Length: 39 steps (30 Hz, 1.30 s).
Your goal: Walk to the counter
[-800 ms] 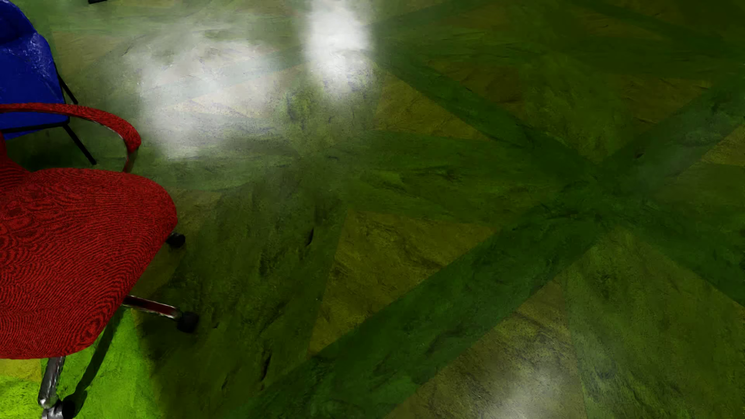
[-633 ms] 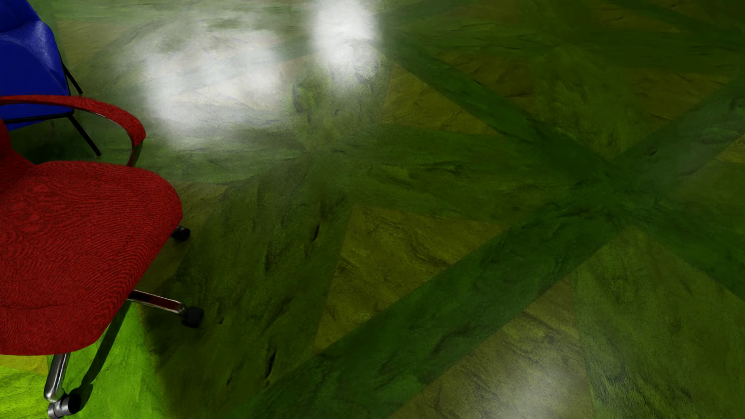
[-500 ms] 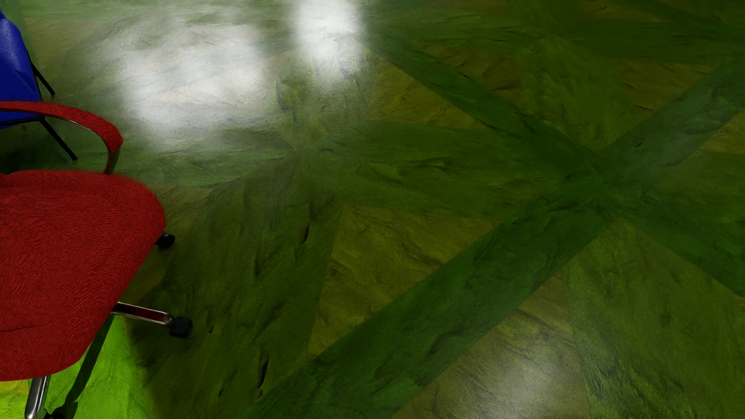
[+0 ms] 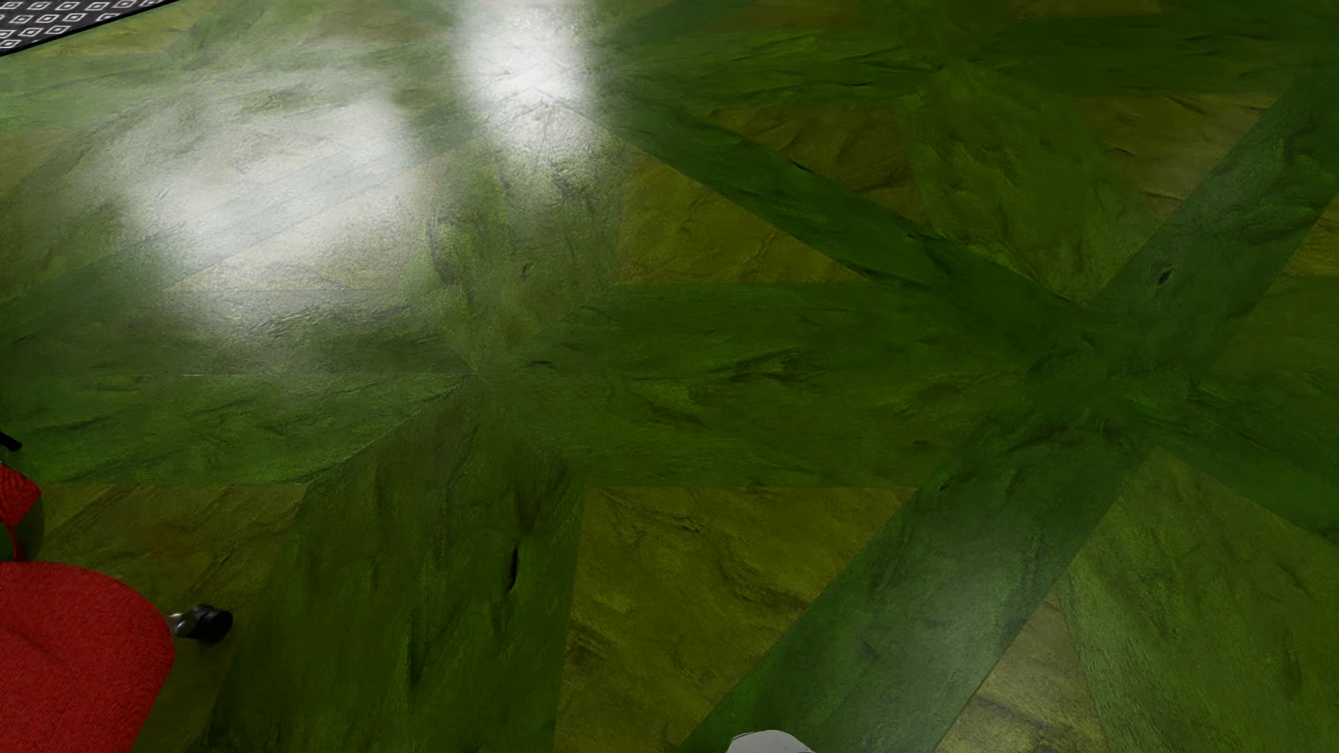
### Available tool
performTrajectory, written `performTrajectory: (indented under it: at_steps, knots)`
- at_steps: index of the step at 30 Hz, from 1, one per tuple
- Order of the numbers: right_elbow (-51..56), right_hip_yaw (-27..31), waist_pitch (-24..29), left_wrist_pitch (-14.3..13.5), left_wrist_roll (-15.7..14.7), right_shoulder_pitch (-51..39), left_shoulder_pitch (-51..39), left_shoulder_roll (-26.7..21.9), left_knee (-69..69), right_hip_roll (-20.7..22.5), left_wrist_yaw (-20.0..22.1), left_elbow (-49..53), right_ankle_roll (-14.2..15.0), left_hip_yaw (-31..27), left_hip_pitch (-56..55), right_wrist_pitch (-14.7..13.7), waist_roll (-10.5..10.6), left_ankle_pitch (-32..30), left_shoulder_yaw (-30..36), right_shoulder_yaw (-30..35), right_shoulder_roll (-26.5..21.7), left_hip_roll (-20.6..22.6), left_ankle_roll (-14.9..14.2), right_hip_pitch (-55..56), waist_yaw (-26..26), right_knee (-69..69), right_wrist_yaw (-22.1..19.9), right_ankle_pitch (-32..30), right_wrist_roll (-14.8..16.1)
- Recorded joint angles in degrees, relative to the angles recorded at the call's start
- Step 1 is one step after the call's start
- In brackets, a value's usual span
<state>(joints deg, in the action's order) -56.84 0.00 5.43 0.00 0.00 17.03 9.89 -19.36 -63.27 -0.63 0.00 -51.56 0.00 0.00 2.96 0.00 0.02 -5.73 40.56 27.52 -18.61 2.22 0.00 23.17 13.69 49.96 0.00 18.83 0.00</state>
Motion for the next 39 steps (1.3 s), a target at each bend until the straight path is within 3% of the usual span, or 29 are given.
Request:
performTrajectory:
  at_steps: [2, 3, 6, 7, 9, 10, 11, 12, 13, 14, 15, 17, 19, 21, 23, 24, 26, 28, 30, 31, 32, 34, 36, 37, 38, 39]
  knots:
    - [2.8, 0.0, 1.0, 0.0, 0.0, -1.3, 2.0, -0.3, -11.8, 0.4, 0.0, -0.4, 0.0, 0.0, -11.4, 0.0, -1.7, 1.2, -0.2, 0.6, -0.1, 1.5, 0.0, -9.6, -6.6, -5.1, 0.0, 1.4, 0.0]
    - [4.7, 0.0, 1.2, 0.0, 0.0, -1.9, 3.3, 0.0, -9.3, 0.3, 0.0, -0.2, 0.0, 0.0, -16.8, 0.0, -2.4, 0.0, -2.3, 0.4, -0.1, 2.2, 0.0, -14.3, -10.4, -8.6, 0.0, 1.3, 0.0]
    - [10.2, 0.0, 1.6, 0.0, 0.0, -4.5, 6.2, -1.3, 19.1, -0.5, 0.0, 1.5, 0.0, 0.0, -26.4, 0.0, -4.0, -6.3, -2.3, -0.4, -1.6, 4.1, 0.0, -28.5, -18.8, -18.7, 0.0, 0.5, 0.0]
    - [12.0, 0.0, 1.4, 0.0, 0.0, -5.6, 6.9, -1.3, 30.6, -0.5, 0.0, 1.6, 0.0, 0.0, -28.4, 0.0, -4.1, -3.4, -3.3, -0.8, -2.3, 4.2, 0.0, -32.7, -20.9, -21.4, 0.0, 1.3, 0.0]
    - [13.4, 0.0, 0.0, 0.0, 0.0, -7.9, 8.0, -1.5, 37.8, -1.0, 0.0, 1.6, 0.0, 0.0, -31.2, 0.0, -4.0, 17.0, -2.1, -1.4, -3.4, 3.8, 0.0, -37.7, -22.9, -21.9, 0.0, 3.2, 0.0]
    - [13.2, 0.0, -0.1, 0.0, 0.0, -8.5, 8.3, -1.6, 37.4, -1.4, 0.0, 1.1, 0.0, 0.0, -32.3, 0.0, -4.3, 17.1, -1.6, -2.3, -3.3, 3.7, 0.0, -39.4, -24.4, -21.1, 0.0, 3.2, 0.0]
    - [12.9, 0.0, -0.1, 0.0, 0.0, -8.6, 8.7, -1.8, 35.4, -1.7, 0.0, 1.1, 0.0, 0.0, -34.3, 0.0, -4.6, 5.9, -1.4, -3.5, -3.2, 3.7, 0.0, -41.5, -25.9, -20.4, 0.0, 3.1, 0.0]
    - [11.7, 0.0, -0.5, 0.0, 0.0, -7.8, 8.5, -1.6, 31.1, -3.2, 0.0, 0.3, 0.0, 0.0, -35.6, 0.0, -6.0, -3.6, -0.8, -4.3, -2.3, 5.0, 0.0, -40.7, -25.9, -16.0, 0.0, -3.7, 0.0]
    - [10.4, 0.0, -0.6, 0.0, 0.0, -6.9, 8.2, -1.5, 27.2, -4.8, 0.0, -0.6, 0.0, 0.0, -35.3, 0.0, -7.3, -9.2, -0.2, -4.4, -1.4, 6.5, 0.0, -39.3, -25.2, -9.5, 0.0, -12.1, 0.0]
    - [8.8, 0.0, -0.7, 0.0, 0.0, -5.9, 7.6, -1.4, 24.9, -6.0, 0.0, -1.5, 0.0, 0.0, -33.2, 0.0, -7.8, -9.6, 0.1, -3.6, -0.9, 8.3, 0.0, -35.5, -23.5, 0.5, 0.0, -21.0, 0.0]
    - [7.8, 0.0, -0.8, 0.0, 0.0, -5.1, 6.9, -1.3, 24.4, -7.0, 0.0, -1.2, 0.0, 0.0, -30.0, 0.0, -8.1, -7.8, -0.4, -2.1, -0.9, 10.0, 0.0, -29.2, -21.5, 12.1, 0.0, -24.2, 0.0]
    - [7.3, 0.0, 0.8, 0.0, 0.0, -3.9, 4.5, -1.2, 28.3, -7.7, 0.0, -0.3, 0.0, 0.0, -18.8, 0.0, -7.3, -0.4, -2.4, -0.1, -0.9, 11.3, 0.0, -18.3, -15.9, 26.9, 0.0, -12.7, 0.0]
    - [7.0, 0.0, 1.1, 0.0, 0.0, -2.3, 1.2, -1.8, 32.9, -6.5, 0.0, 1.9, 0.0, 0.0, -8.2, 0.0, -5.1, 8.5, -3.8, 0.5, -1.1, 10.2, 0.0, -8.5, -9.0, 23.8, 0.0, -5.1, 0.0]
    - [7.9, 0.0, 1.2, 0.0, 0.0, 0.2, -1.8, -3.5, 37.8, -6.4, 0.0, 6.2, 0.0, 0.0, 2.3, 0.0, -3.6, 18.0, -4.6, 0.5, -1.8, 8.6, 0.0, -2.8, -3.8, 8.1, 0.0, -5.9, 0.0]
    - [6.1, 0.0, -0.2, 0.0, 0.0, 1.0, -5.3, -4.1, 40.2, -6.7, 0.0, 7.4, 0.0, 0.0, 9.6, 0.0, -3.1, 25.9, -8.2, -0.4, -1.7, 7.5, 0.0, 0.9, -1.1, -11.5, 0.0, -11.4, 0.0]
    - [5.3, 0.0, -1.2, 0.0, 0.0, 1.3, -6.7, -4.4, 40.1, -6.9, 0.0, 8.1, 0.0, 0.0, 11.6, 0.0, -2.9, 27.2, -9.3, -0.1, -1.6, 7.1, 0.0, 2.0, -0.2, -18.6, 0.0, -13.6, 0.0]
    - [3.4, 0.0, -1.7, 0.0, 0.0, 1.5, -7.1, -4.8, 37.7, -6.2, 0.0, 9.6, 0.0, 0.0, 15.3, 0.0, -2.2, 23.7, -10.8, 0.1, -1.5, 5.6, 0.0, 3.7, 1.6, -18.7, 0.0, -12.4, 0.0]
    - [0.7, 0.0, -2.7, 0.0, 0.0, 2.0, -4.1, -3.1, 26.8, -3.9, 0.0, 9.3, 0.0, 0.0, 15.3, 0.0, -0.7, 12.0, -12.9, 0.9, -1.3, 2.6, 0.0, 3.5, 2.9, -10.1, 0.0, -13.9, 0.0]
    - [-1.4, 0.0, -2.2, 0.0, 0.0, 2.0, -1.4, -0.9, 3.1, -0.6, 0.0, 5.9, 0.0, 0.0, 6.5, 0.0, 0.7, -0.2, -11.9, -0.5, -0.7, 0.0, 0.0, -0.8, 1.1, -4.7, 0.0, -10.6, 0.0]
    - [-1.5, 0.0, -1.1, 0.0, 0.0, 1.4, -0.9, -0.4, -12.6, 1.0, 0.0, 5.0, 0.0, 0.0, -0.6, 0.0, 1.5, 0.7, -10.1, 0.0, -0.5, -1.3, 0.0, -5.7, -0.4, -5.6, 0.0, -7.9, 0.0]
    - [-0.3, 0.0, -0.7, 0.0, 0.0, 0.5, -0.5, -0.1, -14.0, 0.4, 0.0, 3.9, 0.0, 0.0, -7.0, 0.0, 0.6, -0.1, -7.2, 0.6, -0.8, -0.3, 0.0, -10.4, -3.9, -8.3, 0.0, -7.3, 0.0]
    - [3.0, 0.0, 0.4, 0.0, 0.0, -1.4, 1.5, 0.3, -3.9, -0.4, 0.0, 1.3, 0.0, 0.0, -16.8, 0.0, -1.5, -5.5, -4.5, 1.2, -1.6, 1.4, 0.0, -19.7, -10.8, -14.0, 0.0, -6.5, 0.0]
    - [7.9, 0.0, 0.5, 0.0, 0.0, -3.5, 4.1, -0.2, 19.9, -0.7, 0.0, -0.8, 0.0, 0.0, -22.8, 0.0, -2.5, -11.3, -4.0, -0.5, -2.6, 2.2, 0.0, -27.5, -15.1, -18.7, 0.0, -5.2, 0.0]
    - [10.7, 0.0, 0.1, 0.0, 0.0, -4.1, 5.0, -0.6, 29.8, -0.9, 0.0, -1.3, 0.0, 0.0, -24.3, 0.0, -2.8, -4.3, -3.2, -2.1, -3.1, 2.4, 0.0, -30.5, -16.5, -19.8, 0.0, -4.2, 0.0]
    - [12.8, 0.0, -0.3, 0.0, 0.0, -4.7, 5.9, -1.0, 35.0, -1.3, 0.0, -1.8, 0.0, 0.0, -25.4, 0.0, -3.1, 6.9, -2.2, -3.7, -3.7, 2.8, 0.0, -32.9, -17.6, -19.9, 0.0, -3.1, 0.0]
    - [14.0, 0.0, -0.6, 0.0, 0.0, -4.8, 6.9, -1.6, 36.0, -1.7, 0.0, -1.6, 0.0, 0.0, -26.5, 0.0, -3.5, 11.6, -1.2, -5.1, -4.1, 3.2, 0.0, -35.1, -18.3, -19.1, 0.0, -2.7, 0.0]
